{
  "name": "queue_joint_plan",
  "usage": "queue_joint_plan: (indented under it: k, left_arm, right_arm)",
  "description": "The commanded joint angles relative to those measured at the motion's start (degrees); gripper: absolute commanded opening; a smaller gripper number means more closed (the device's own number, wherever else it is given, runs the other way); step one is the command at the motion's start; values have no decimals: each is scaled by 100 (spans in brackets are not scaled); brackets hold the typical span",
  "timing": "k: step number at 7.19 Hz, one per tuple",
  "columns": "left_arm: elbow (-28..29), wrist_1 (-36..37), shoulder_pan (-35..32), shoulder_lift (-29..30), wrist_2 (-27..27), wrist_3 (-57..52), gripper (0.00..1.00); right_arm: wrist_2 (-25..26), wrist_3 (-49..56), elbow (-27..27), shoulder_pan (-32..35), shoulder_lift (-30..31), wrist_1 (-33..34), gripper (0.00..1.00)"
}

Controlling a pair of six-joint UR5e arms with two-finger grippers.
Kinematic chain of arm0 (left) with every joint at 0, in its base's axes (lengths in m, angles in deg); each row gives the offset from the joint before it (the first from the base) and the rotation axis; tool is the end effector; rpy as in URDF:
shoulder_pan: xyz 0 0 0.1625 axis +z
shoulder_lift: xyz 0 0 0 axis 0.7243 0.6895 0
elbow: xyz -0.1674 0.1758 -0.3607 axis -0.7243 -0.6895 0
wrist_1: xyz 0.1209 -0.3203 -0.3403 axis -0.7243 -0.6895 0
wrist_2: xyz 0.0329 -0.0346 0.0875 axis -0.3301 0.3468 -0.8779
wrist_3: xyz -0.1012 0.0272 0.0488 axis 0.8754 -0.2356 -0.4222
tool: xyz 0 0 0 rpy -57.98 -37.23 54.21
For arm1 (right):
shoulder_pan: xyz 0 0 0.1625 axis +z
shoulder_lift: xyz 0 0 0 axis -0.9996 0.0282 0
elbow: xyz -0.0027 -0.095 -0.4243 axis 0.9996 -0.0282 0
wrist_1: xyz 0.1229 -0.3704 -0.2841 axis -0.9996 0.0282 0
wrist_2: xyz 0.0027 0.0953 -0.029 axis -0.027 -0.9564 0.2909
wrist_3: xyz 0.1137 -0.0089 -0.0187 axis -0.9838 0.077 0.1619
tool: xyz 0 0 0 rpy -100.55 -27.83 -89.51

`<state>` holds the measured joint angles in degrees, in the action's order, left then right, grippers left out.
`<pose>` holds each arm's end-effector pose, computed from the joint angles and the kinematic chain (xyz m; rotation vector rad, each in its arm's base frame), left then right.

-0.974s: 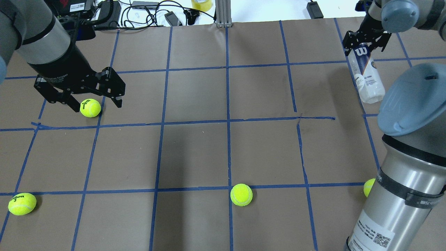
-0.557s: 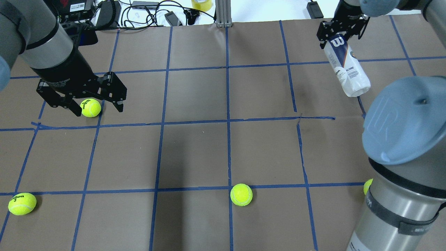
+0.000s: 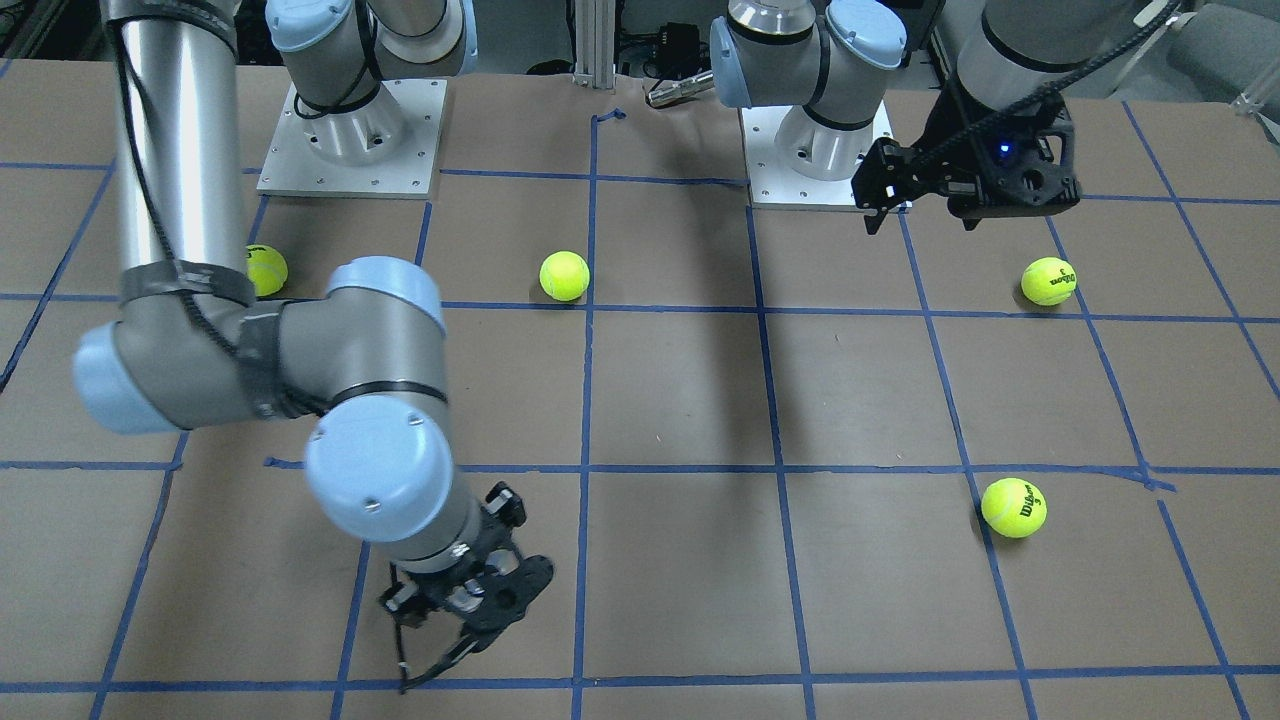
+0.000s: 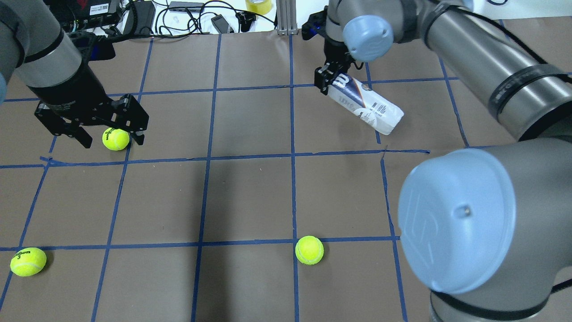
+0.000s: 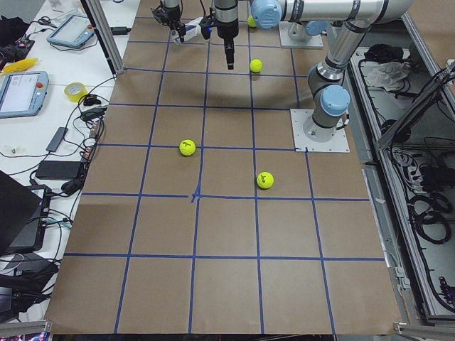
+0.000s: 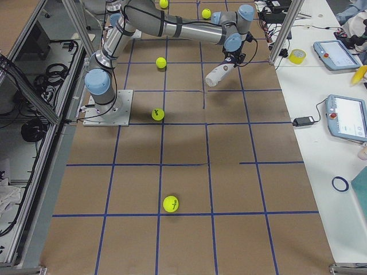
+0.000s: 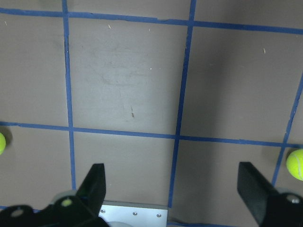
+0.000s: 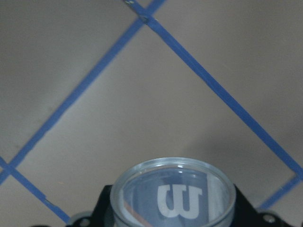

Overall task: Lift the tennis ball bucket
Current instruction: 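Lift the can with the right gripper and carry it toward the table center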

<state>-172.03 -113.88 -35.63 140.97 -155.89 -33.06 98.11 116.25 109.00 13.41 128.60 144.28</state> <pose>-0.0529 -0.5260 0.4698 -0.0578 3.0786 0.1594 0.3001 -0.7693 0.2428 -1.2961 2.8345 -0.0308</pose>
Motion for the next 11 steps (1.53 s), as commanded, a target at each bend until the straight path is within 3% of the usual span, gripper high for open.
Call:
queue_joint_plan:
  k: [1, 3, 7, 8, 9, 11]
  left_arm:
    - [-1, 195, 783, 87, -168, -703, 100]
    - [-27, 197, 865, 131, -98, -827, 100]
    - [-36, 205, 874, 113, -116, -836, 100]
    - [-36, 205, 874, 113, -133, -836, 100]
    - [-27, 205, 874, 113, -99, -845, 100]
    - [-27, 196, 865, 105, -98, -836, 100]
  right_arm:
    - [-30, 753, 382, 1057, -24, 1098, 38]
    - [-47, 2393, 365, 1517, -16, 1278, 37]
    - [31, 2717, 356, 1914, -156, 1489, 43]
    - [32, 2700, 374, 1906, -217, 1419, 82]
    - [14, 2673, 382, 1906, -244, 1427, 96]
    - [58, 2446, 391, 1906, -262, 1418, 100]
